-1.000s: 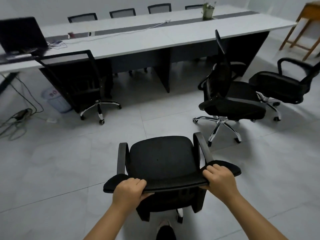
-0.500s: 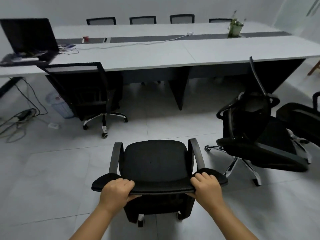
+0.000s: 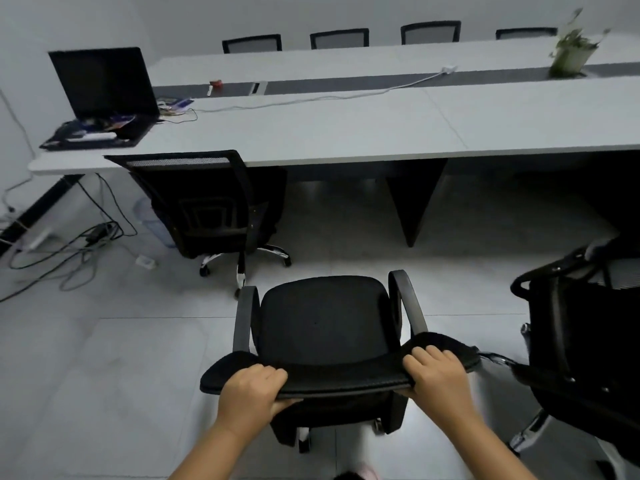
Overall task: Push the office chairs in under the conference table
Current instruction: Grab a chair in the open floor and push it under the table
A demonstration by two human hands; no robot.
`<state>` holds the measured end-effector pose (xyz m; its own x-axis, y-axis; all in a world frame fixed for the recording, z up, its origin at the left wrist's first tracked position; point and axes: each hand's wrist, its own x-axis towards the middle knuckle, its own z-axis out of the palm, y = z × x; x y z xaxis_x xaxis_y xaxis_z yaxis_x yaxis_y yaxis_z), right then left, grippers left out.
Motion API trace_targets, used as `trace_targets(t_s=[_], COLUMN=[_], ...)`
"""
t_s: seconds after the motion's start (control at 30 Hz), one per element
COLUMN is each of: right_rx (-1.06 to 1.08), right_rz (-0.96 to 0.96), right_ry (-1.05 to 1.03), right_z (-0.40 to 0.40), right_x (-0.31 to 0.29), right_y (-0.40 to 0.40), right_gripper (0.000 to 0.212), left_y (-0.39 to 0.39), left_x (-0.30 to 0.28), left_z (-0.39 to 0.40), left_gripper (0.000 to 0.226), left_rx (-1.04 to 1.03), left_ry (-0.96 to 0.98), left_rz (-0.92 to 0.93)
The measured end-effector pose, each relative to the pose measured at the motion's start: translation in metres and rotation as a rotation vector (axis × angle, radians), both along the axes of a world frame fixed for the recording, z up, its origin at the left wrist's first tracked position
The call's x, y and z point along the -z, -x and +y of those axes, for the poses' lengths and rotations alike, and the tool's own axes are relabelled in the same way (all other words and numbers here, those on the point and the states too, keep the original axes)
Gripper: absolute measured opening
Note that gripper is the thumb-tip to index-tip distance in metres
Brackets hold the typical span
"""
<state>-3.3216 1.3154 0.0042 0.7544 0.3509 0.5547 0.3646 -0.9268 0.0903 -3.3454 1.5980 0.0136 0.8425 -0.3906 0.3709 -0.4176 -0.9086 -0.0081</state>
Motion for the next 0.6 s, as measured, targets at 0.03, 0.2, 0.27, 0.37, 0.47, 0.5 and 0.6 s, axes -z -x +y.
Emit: trace_targets(t_s=[0.03,0.2,0.27,0.37,0.47,0.5,0.6], right_rx=[-0.002,0.016,0.03,0.062,0.106,0.131,0.199], right_rz=[0.0,0.036,0.097,0.148,0.116,0.112,0.124], right_ry=[-0.008,0.026,0.053,0.024,-0.018,-0.031,-0.038], right_z=[0.001,0.013,0.024,0.043,0.069,0.078,0.107], right_x=[0.0,0.0,-0.003,-0.005,-0.002,0.001,0.007], right_y=[-0.015,-0.078,-0.093,-0.104,-0.097,-0.092,-0.085], right_gripper=[0.043,0.041,0.045,0.048,0.044,0.044,0.041], left_y=[-0.012,-0.071,-0.091,-0.118,-0.141,-0.147,-0.171], left_x=[-0.003,-0.006,-0.007,-0.009,-0.004,-0.002,0.0], left_z=[0.001,0.012,0.021,0.042,0.072,0.082,0.108], left_gripper=[0.045,0.048,0.049,0.047,0.042,0.047,0.041], left_rx=[-0.012,-0.019,0.003,0.052,0.152,0.175,0.272], left_ry=[-0.032,-0.068,-0.079,-0.094,-0.075,-0.069,-0.075], left_rz=[0.026,0.09,0.059,0.051,-0.013,-0.021,-0.026])
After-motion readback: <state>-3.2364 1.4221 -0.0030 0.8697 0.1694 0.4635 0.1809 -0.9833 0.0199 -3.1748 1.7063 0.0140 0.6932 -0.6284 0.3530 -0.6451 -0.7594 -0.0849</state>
